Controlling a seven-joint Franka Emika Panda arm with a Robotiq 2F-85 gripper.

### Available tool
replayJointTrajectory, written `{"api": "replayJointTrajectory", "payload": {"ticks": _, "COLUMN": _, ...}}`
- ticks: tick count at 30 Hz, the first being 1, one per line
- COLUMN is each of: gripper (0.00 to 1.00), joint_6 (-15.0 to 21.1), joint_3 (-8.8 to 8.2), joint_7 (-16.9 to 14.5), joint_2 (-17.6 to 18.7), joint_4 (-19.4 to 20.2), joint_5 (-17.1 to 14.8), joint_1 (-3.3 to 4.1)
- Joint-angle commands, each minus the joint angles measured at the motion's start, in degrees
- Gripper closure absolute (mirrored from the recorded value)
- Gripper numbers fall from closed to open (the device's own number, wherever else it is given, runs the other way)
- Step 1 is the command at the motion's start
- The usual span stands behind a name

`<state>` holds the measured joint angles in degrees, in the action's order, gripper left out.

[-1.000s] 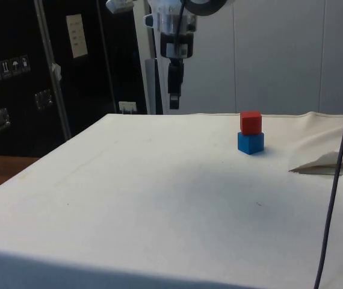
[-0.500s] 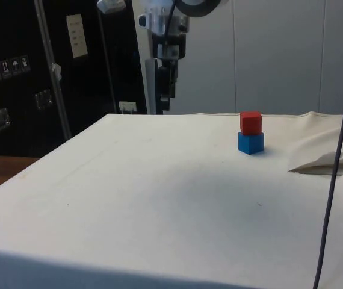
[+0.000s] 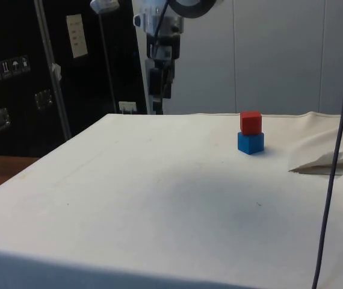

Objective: Stack the two cubes.

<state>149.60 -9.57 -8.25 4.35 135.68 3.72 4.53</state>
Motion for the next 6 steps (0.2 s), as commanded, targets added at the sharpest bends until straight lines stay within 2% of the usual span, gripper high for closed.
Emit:
{"api": "replayJointTrajectory", "payload": {"ticks": 1, "gripper": 0.0, "joint_6": -0.2, "joint_3": 0.06, "joint_7": 1.1, "joint_2": 0.5, "joint_4": -0.6, "joint_5": 0.2, "joint_1": 0.11}}
{"api": "replayJointTrajectory", "payload": {"ticks": 4, "gripper": 0.0, "joint_6": -0.2, "joint_3": 0.34, "joint_7": 2.4, "joint_2": 0.9, "joint_4": -1.1, "joint_5": 0.2, "joint_1": 0.17}}
{"api": "replayJointTrajectory", "payload": {"ticks": 6, "gripper": 0.0, "joint_6": 0.0, "joint_3": 0.4, "joint_7": 2.0, "joint_2": 0.6, "joint_4": -0.8, "joint_5": 0.0, "joint_1": 0.06}}
